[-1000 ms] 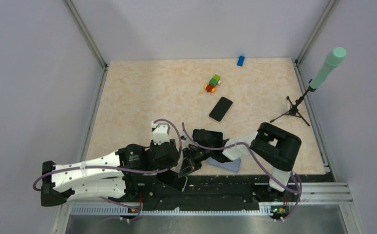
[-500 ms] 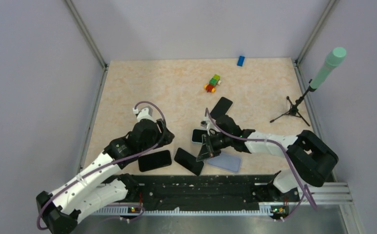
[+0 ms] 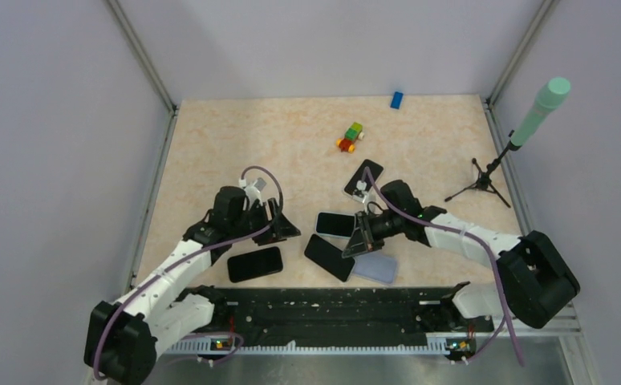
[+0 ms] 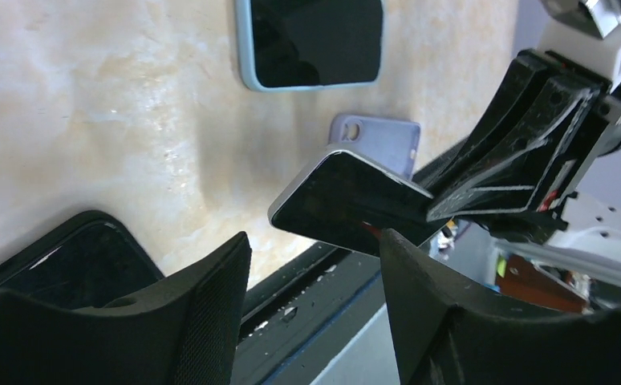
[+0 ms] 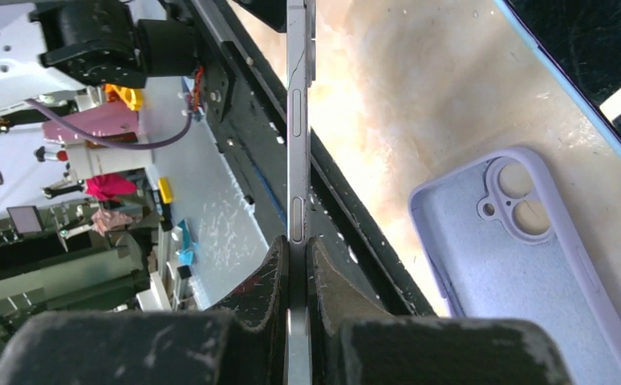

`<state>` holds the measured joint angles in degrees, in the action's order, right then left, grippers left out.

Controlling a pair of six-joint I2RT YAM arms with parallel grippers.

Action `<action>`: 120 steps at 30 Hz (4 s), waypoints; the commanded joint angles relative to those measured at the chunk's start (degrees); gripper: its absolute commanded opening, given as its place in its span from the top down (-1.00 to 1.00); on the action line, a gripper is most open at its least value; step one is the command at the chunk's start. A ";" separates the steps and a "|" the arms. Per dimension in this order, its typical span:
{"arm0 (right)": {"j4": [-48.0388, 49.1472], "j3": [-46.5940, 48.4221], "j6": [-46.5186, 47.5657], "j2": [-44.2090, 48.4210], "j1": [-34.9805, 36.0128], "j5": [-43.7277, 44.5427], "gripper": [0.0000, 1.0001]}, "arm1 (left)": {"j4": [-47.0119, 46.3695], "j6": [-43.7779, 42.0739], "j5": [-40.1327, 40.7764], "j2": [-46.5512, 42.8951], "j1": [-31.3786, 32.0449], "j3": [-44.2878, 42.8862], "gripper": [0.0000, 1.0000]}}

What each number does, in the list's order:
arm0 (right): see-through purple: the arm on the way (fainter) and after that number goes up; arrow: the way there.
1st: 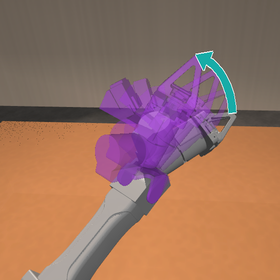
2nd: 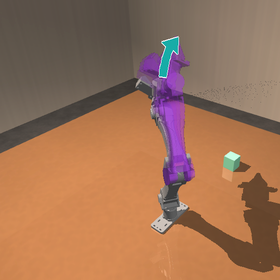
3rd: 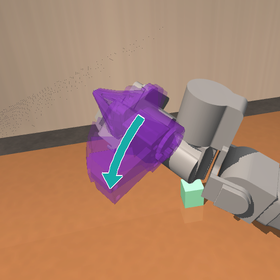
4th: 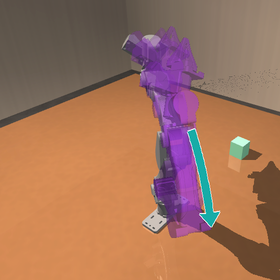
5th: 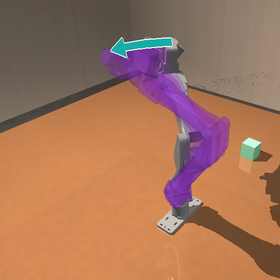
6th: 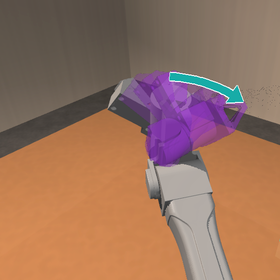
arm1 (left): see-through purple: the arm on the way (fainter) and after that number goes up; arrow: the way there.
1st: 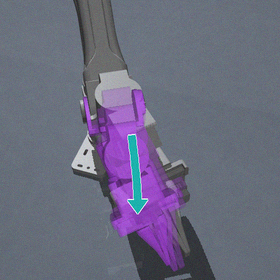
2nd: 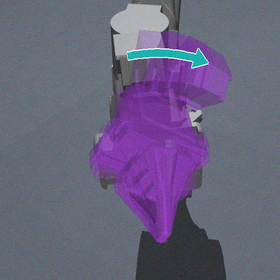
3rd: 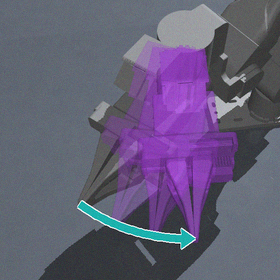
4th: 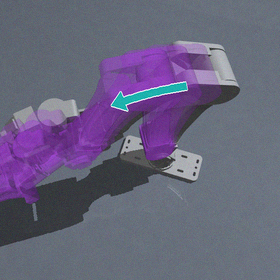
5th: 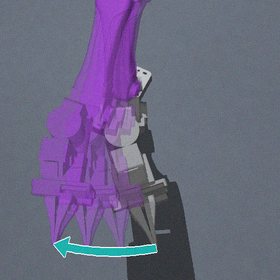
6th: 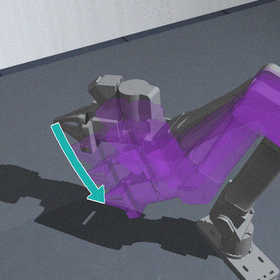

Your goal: Put the phone into the phone case

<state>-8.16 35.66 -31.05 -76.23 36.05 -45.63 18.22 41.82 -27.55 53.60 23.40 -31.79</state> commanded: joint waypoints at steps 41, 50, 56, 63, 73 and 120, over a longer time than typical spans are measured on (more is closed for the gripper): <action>3.69 -0.80 -8.94 9.77 -10.16 -0.20 -0.11 | -23.42 3.54 -24.02 8.16 1.56 0.20 1.00; 5.72 -8.67 -12.02 17.38 -15.87 1.81 -0.46 | -34.39 13.05 -14.99 6.69 1.39 4.07 1.00; 17.84 -14.54 -18.87 18.72 -16.28 -1.83 -0.49 | -41.25 17.74 -14.46 6.44 1.30 4.70 1.00; 33.97 -16.88 -27.77 17.03 -16.20 -6.79 -0.43 | -47.28 21.44 -17.83 7.98 1.19 4.54 1.00; 45.50 -15.01 -33.29 14.78 -16.13 -13.91 0.23 | -53.81 24.72 -18.72 11.30 1.30 6.43 1.00; -23.80 3.91 1.90 30.99 -16.40 27.31 1.00 | 9.39 -1.23 35.01 53.54 37.19 -33.87 1.00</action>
<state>-34.33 36.58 -29.93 -45.54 19.79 -17.61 19.68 40.36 -0.60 104.53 59.72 -63.64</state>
